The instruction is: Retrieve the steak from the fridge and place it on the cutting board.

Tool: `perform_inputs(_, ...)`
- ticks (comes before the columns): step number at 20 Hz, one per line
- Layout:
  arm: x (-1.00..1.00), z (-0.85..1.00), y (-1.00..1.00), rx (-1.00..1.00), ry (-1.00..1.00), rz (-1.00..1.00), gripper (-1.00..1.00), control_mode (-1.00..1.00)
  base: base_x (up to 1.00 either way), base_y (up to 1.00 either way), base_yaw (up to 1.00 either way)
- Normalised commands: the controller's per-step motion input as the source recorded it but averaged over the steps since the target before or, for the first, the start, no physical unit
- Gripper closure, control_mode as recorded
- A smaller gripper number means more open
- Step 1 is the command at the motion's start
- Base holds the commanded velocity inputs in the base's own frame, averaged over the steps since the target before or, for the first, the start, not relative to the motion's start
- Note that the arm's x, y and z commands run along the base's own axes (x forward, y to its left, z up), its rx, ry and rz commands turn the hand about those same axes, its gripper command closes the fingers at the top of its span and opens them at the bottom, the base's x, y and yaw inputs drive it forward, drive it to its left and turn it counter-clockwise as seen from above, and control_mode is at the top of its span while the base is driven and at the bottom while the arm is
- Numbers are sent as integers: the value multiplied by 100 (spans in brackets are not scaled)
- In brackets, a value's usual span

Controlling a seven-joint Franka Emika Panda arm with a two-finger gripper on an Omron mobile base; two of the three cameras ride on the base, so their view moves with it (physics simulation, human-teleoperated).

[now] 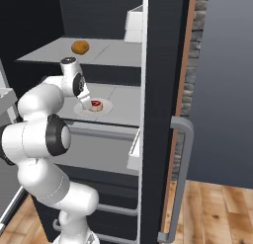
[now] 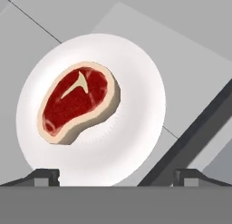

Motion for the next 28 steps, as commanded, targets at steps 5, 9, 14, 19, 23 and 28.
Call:
perform_inputs(5,0,-19,0,0,3,0,-100,-100,0,0,0)
perform_inputs(9,0,0,0,0,0,0,-100,-100,0,0,0)
perform_inputs(14,23,-2,1,0,0,0,-100,-100,0,0,0)
perform_inputs(19,40,-3,9,0,0,-1,-100,-100,0,0,0)
perform_inputs(23,37,-5,16,0,0,-1,-100,-100,0,0,0)
perform_inputs(28,42,-11,20,0,0,-1,-100,-100,0,0,0)
